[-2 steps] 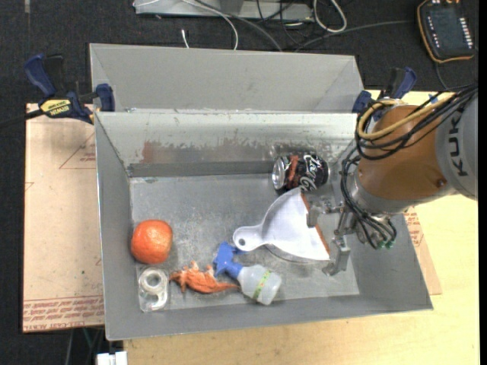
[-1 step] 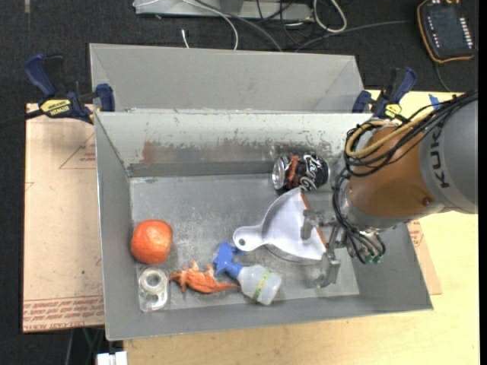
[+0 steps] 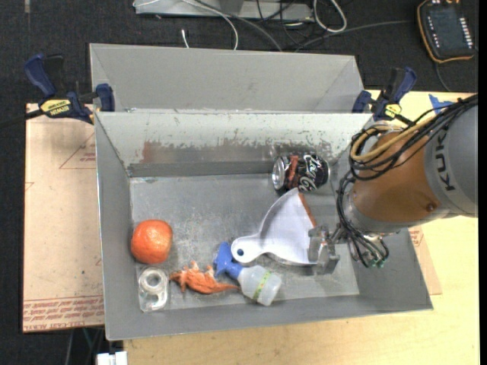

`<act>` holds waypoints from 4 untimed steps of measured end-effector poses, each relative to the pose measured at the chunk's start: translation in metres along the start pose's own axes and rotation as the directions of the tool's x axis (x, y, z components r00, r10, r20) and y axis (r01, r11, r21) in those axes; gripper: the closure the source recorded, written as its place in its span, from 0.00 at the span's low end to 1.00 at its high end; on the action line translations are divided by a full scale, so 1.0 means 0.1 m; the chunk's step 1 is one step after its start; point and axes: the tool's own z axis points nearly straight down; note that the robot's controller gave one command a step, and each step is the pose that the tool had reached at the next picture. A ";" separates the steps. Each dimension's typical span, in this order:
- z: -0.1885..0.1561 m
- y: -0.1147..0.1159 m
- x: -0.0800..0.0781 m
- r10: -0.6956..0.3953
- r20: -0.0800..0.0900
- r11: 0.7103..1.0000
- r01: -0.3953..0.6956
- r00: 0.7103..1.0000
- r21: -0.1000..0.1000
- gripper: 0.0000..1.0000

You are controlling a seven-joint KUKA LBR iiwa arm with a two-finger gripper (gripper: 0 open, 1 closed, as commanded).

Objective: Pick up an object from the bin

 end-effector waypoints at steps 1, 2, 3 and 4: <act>0.00 0.00 0.00 0.000 0.000 1.000 0.000 1.000 0.000 1.00; -0.79 0.15 -0.11 -0.009 0.008 1.000 0.009 1.000 0.000 1.00; -0.89 0.16 -0.03 -0.008 -0.008 1.000 0.008 1.000 -0.002 1.00; -1.12 0.05 -0.06 -0.066 -0.001 0.998 0.066 0.998 -0.002 1.00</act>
Offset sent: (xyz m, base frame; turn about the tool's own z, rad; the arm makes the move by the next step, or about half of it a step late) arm 0.0071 0.0143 0.0753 -0.0061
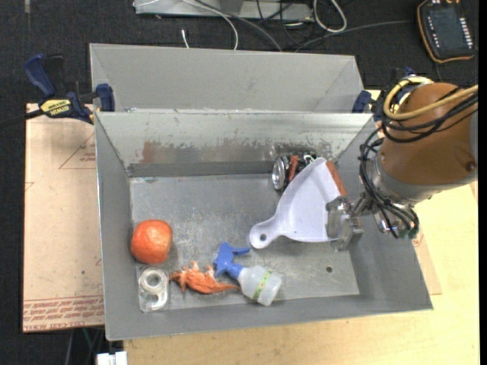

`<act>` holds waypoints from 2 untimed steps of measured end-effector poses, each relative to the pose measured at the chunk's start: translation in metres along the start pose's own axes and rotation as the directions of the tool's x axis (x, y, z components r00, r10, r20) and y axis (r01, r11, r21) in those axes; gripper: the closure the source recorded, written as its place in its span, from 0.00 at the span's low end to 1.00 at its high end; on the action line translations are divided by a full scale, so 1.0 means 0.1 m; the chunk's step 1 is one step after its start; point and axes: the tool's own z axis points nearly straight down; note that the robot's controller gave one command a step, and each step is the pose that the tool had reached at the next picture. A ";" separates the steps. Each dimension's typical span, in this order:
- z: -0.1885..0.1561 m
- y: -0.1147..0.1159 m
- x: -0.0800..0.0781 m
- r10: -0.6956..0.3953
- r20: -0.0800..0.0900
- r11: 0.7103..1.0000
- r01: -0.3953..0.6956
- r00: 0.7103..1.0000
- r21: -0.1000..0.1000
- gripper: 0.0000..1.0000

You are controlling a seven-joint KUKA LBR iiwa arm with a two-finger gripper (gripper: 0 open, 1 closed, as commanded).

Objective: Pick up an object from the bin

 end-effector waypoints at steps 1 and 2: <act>-0.26 -0.40 -0.23 -0.272 0.004 0.962 0.272 0.962 0.002 1.00; -0.22 -0.34 -0.20 -0.211 0.004 0.978 0.211 0.978 0.001 1.00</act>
Offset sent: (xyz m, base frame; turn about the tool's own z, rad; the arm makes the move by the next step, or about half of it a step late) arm 0.0011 0.0081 0.0019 0.1334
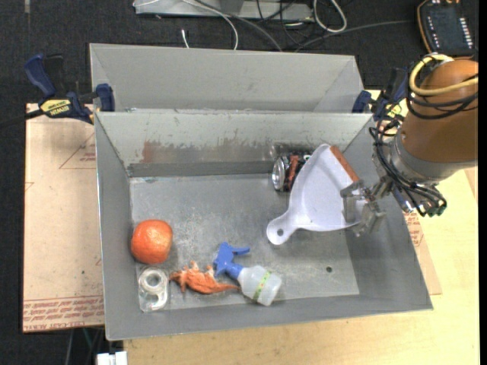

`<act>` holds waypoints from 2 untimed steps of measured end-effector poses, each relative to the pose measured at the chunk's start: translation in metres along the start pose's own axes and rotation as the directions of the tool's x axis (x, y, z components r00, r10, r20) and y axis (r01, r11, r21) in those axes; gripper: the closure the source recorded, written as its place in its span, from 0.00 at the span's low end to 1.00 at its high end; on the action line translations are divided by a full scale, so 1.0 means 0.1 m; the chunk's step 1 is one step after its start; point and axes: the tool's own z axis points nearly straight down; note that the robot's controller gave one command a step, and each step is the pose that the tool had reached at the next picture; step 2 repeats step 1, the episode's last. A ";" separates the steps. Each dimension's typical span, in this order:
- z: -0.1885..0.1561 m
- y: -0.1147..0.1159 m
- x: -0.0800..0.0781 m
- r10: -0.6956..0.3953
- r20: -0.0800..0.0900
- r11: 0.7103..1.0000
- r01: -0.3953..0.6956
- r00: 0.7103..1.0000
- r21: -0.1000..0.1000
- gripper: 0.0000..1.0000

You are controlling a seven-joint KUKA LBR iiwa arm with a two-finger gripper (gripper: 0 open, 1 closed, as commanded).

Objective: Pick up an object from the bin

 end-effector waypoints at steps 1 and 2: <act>-0.33 0.19 0.01 0.172 -0.001 0.985 -0.172 0.985 -0.001 1.00; -0.33 0.19 0.01 0.172 -0.001 0.985 -0.172 0.985 -0.001 1.00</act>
Offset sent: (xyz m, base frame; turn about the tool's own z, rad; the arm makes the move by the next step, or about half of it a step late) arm 0.0766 -0.0027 -0.0212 0.1197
